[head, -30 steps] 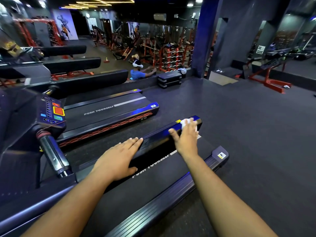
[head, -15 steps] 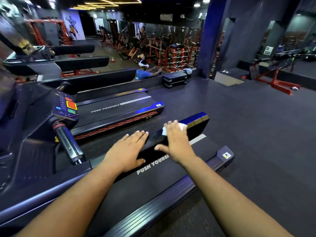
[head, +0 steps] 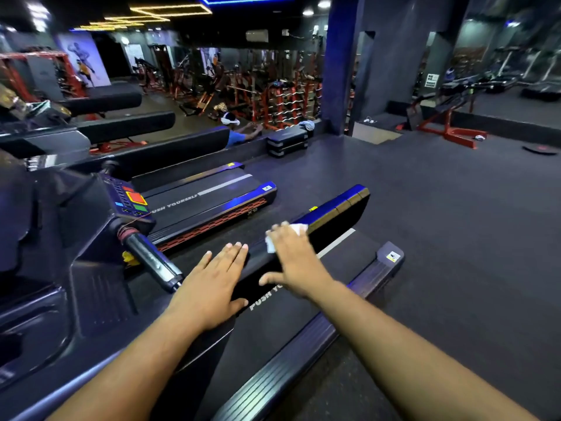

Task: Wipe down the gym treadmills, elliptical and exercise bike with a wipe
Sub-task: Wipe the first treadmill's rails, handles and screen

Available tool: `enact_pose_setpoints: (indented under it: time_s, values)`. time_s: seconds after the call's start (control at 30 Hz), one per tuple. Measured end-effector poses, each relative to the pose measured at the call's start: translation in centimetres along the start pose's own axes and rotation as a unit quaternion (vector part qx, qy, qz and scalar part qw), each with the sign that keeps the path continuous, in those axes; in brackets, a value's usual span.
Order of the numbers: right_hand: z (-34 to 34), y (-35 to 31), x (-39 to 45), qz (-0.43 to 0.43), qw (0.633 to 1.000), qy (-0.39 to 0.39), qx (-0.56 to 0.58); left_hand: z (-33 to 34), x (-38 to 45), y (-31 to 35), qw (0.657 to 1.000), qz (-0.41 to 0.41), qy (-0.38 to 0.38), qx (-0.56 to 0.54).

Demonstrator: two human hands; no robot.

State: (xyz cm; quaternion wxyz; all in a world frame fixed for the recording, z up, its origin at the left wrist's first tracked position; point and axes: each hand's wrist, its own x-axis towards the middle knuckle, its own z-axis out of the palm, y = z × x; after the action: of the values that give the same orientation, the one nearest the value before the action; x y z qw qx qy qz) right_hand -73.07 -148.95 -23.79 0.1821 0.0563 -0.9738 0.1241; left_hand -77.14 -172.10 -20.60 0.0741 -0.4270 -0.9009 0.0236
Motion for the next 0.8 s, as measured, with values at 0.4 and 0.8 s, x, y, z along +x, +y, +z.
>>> enact_pose_setpoints:
  time_s: [0.4, 0.8]
  values:
    - [0.9, -2.2, -1.1, 0.102, 0.992, 0.068, 0.031, -0.7, -2.7, -1.1, 1.0, 0.001, 0.003, -0.028]
    - [1.7, -3.7, -1.6, 0.008, 0.998, 0.067, -0.009, -0.9, -2.5, -2.2, 0.992, -0.002, -0.015, -0.127]
